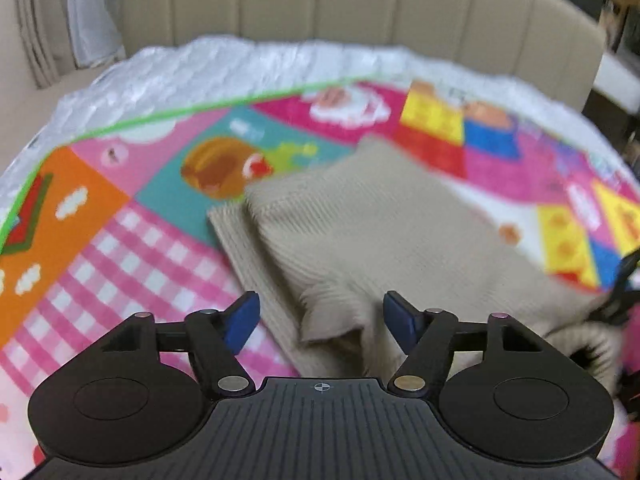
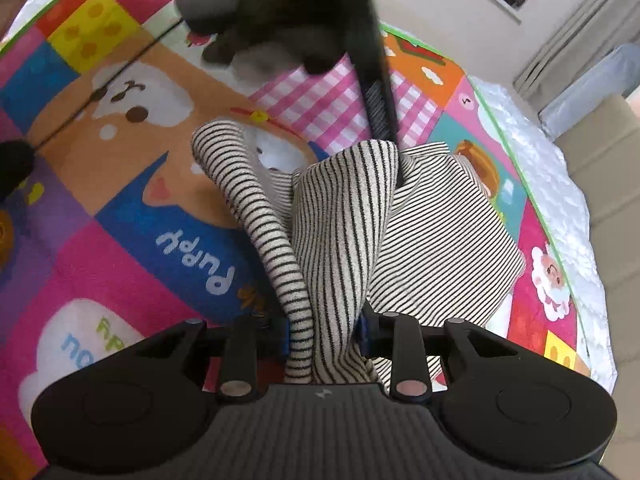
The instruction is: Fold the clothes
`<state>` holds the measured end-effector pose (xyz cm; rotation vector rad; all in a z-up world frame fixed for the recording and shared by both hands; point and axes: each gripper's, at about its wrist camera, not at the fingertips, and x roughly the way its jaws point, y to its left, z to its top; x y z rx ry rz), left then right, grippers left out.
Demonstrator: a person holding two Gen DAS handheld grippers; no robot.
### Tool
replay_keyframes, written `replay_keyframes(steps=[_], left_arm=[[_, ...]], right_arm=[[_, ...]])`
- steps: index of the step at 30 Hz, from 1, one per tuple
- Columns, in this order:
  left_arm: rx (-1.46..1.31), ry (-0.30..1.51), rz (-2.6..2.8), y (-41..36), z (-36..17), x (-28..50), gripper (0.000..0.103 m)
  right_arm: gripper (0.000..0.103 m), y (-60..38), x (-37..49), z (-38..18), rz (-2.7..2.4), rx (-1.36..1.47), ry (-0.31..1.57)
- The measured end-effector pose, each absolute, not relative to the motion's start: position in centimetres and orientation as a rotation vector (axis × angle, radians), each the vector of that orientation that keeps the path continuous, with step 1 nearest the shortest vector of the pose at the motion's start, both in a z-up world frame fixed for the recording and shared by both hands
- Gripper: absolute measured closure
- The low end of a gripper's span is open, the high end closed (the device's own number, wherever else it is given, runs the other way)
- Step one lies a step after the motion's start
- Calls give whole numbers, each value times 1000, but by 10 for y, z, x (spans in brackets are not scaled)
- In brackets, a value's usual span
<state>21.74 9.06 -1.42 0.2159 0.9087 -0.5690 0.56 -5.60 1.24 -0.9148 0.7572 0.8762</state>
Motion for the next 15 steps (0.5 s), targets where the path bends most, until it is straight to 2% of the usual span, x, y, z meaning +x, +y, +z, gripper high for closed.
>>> replay_keyframes(steps=[8,15], left_arm=[[181,960,-568,103,-39,231,25],[79,962,-586,116,-42,240,23]], right_arm=[[75,-48,25,26,894,-951,782],[75,-39,62,59,878,-956,794]])
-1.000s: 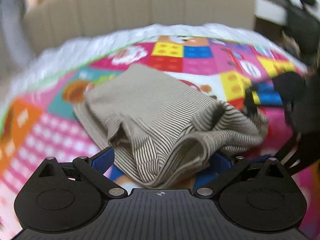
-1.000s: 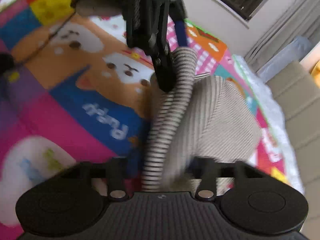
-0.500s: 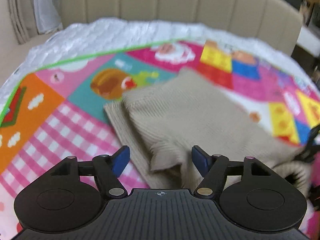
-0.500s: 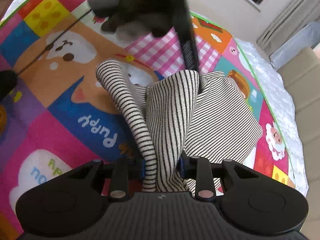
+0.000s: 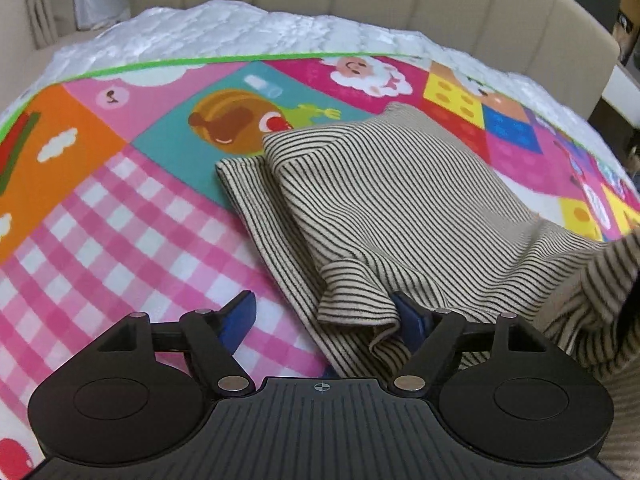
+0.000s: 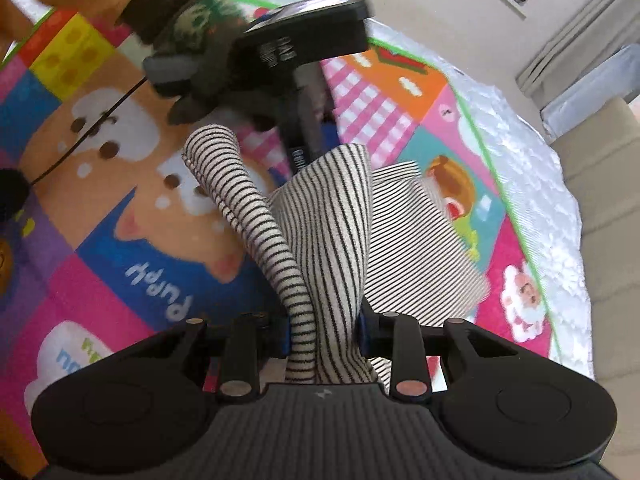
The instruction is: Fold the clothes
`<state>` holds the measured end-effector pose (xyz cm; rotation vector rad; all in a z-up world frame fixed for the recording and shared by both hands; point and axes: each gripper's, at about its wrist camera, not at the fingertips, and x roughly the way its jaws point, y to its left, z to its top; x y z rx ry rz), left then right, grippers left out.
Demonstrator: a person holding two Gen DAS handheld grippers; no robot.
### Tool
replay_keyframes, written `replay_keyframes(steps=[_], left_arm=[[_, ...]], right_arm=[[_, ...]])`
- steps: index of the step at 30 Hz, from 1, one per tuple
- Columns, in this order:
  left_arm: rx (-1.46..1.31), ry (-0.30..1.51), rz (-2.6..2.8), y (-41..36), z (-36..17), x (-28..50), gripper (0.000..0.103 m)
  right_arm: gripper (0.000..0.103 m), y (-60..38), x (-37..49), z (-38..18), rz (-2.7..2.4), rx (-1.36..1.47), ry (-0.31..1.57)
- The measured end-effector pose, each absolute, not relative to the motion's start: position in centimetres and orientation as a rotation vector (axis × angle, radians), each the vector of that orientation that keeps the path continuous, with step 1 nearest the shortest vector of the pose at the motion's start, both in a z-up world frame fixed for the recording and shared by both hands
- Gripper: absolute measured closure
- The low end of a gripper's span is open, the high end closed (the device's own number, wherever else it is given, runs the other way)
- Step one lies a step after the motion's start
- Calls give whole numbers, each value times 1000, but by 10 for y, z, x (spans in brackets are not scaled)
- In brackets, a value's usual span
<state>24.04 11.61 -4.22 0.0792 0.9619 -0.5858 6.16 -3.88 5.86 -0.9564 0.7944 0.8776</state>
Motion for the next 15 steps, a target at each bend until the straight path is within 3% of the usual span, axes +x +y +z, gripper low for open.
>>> replay_keyframes(steps=[7,9,15], left_arm=[[-118,886,-576,151,-24,249,25],[-168,865,-566,165,-15,251,20],[-189,841,-506,193,2,246,15]], right_arm=[[75,-29,107,83,861,-1000,743],[75,-22,124,84,854,-1001,728],[75,3,187,51,872,-989,719]])
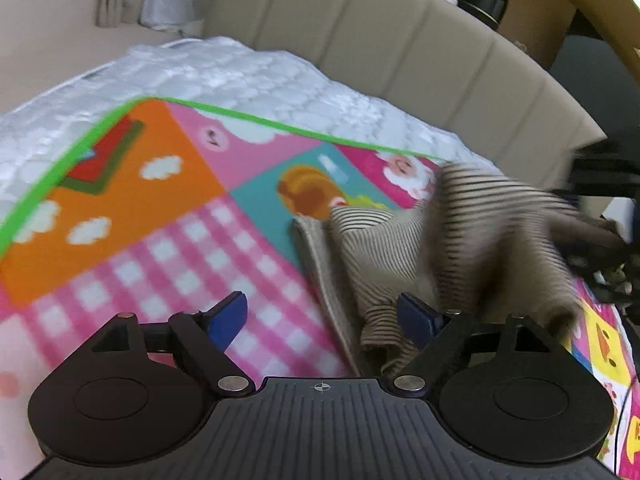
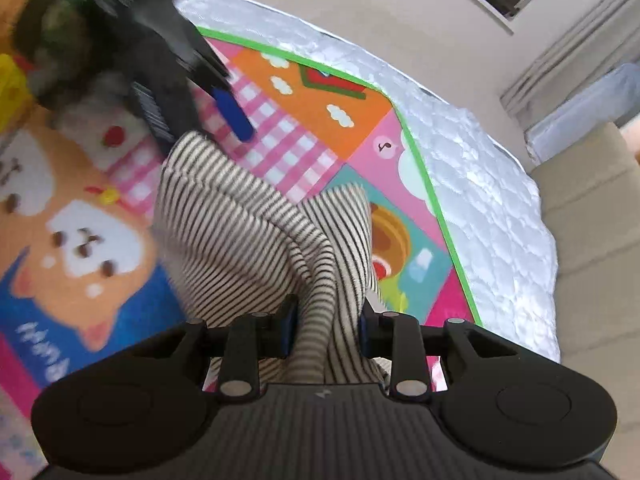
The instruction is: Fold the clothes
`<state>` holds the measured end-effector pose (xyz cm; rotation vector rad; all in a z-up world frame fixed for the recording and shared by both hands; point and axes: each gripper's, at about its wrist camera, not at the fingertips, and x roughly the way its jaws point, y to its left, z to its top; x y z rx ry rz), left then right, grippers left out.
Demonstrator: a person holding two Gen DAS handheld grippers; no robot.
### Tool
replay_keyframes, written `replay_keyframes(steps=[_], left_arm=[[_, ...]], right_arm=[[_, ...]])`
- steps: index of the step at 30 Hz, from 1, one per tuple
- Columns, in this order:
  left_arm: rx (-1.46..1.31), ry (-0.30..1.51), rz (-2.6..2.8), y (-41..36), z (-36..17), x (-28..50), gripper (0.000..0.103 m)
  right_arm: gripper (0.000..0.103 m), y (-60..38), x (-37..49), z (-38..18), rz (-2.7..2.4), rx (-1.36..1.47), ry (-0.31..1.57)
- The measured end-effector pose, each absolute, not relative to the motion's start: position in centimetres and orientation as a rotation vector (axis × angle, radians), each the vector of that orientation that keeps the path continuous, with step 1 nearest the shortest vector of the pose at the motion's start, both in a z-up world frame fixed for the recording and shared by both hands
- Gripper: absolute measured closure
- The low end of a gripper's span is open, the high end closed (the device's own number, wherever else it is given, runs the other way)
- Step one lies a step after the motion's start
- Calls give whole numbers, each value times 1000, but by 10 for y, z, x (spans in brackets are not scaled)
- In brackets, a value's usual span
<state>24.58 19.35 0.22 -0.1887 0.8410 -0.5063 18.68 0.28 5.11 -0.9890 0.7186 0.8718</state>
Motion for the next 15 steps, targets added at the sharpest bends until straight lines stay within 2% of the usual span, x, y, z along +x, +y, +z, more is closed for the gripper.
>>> replay_keyframes(steps=[5,8,10,15], left_arm=[[-214,820,-586,197,14,231,9],[-165,806,-628,181,17,227,8],[-106,802,-623,165,16,228,8],[-76,853,-565,141,-3,250,13]], right_arm=[[73,13,233,1,829,-995,757],[60,4,252,-8,795,-907,775],[43,-6,261,0,756,-822,791],[36,-42,253,28,629,-662,769]])
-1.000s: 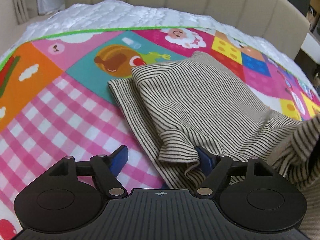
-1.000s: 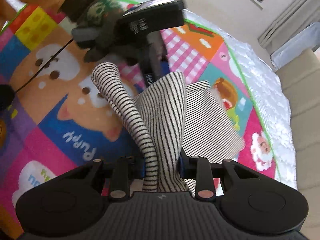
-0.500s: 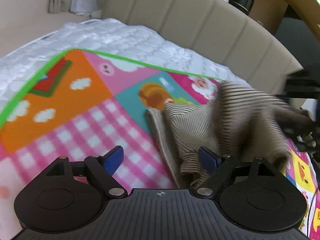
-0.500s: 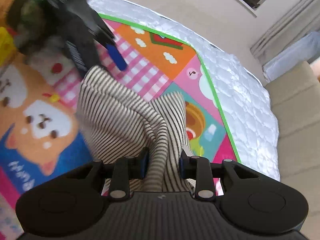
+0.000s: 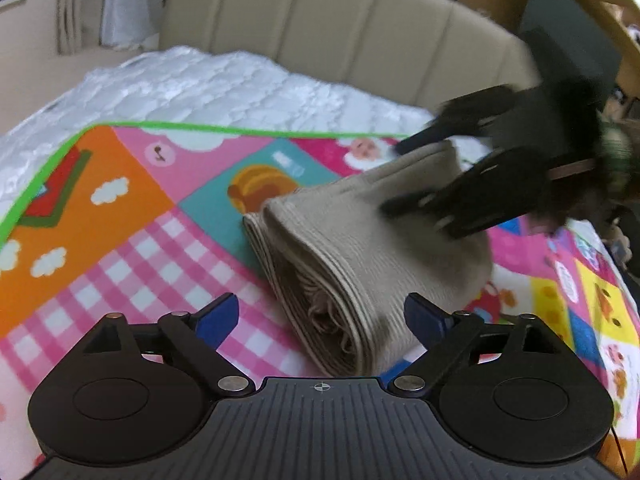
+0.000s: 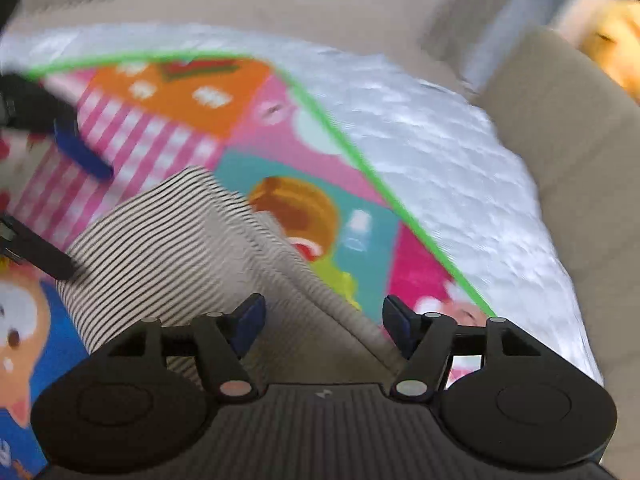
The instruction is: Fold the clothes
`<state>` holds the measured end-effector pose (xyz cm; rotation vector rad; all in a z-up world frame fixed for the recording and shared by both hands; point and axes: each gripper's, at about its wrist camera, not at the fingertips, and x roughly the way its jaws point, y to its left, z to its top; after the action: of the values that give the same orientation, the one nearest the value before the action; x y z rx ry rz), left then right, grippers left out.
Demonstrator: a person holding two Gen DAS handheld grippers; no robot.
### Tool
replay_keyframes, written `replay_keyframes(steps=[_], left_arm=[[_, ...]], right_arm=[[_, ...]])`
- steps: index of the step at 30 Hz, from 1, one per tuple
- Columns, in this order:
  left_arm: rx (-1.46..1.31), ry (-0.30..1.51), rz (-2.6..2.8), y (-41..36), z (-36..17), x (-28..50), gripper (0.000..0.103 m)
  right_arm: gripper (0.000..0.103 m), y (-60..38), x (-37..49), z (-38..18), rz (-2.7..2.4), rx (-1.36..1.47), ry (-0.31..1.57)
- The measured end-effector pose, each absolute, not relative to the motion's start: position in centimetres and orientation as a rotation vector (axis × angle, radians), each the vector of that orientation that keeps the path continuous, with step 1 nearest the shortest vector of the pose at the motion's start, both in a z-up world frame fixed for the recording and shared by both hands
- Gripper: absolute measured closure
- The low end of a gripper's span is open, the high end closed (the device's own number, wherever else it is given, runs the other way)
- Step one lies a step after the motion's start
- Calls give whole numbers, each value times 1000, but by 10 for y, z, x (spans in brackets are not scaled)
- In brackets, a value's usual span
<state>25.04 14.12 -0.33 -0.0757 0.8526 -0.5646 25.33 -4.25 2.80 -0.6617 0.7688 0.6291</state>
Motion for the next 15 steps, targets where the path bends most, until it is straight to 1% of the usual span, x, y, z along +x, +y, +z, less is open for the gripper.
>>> replay_keyframes(steps=[1,2,6,7,8,9,10,12,15], left_arm=[[-85,860,-558,139,-7,255,14],[-94,868,-552,137,-11,259,15],[-90,867,-547,131,-19,268,14],[-91,864,-547,129,-20,270,14],[-92,862,-546,128,-21,273,14],[-92,859,-535,127,-22,276,14],[-93,856,-517,126,-23,278,14],[-79,848,-484,123,-23,285,15],[-57,851,-446,117,-23,295,13]], right_arm=[[32,-51,246,34,607,-648,748],[31,-59,239,38,589,-637,730],[30,-89,215,44,532,-544,702],[38,-95,215,45,516,-515,704],[47,-99,216,44,498,-496,708],[65,-100,221,41,477,-480,722],[68,-101,230,35,454,-461,743],[68,-104,248,22,412,-414,791],[68,-105,269,-15,364,-372,845]])
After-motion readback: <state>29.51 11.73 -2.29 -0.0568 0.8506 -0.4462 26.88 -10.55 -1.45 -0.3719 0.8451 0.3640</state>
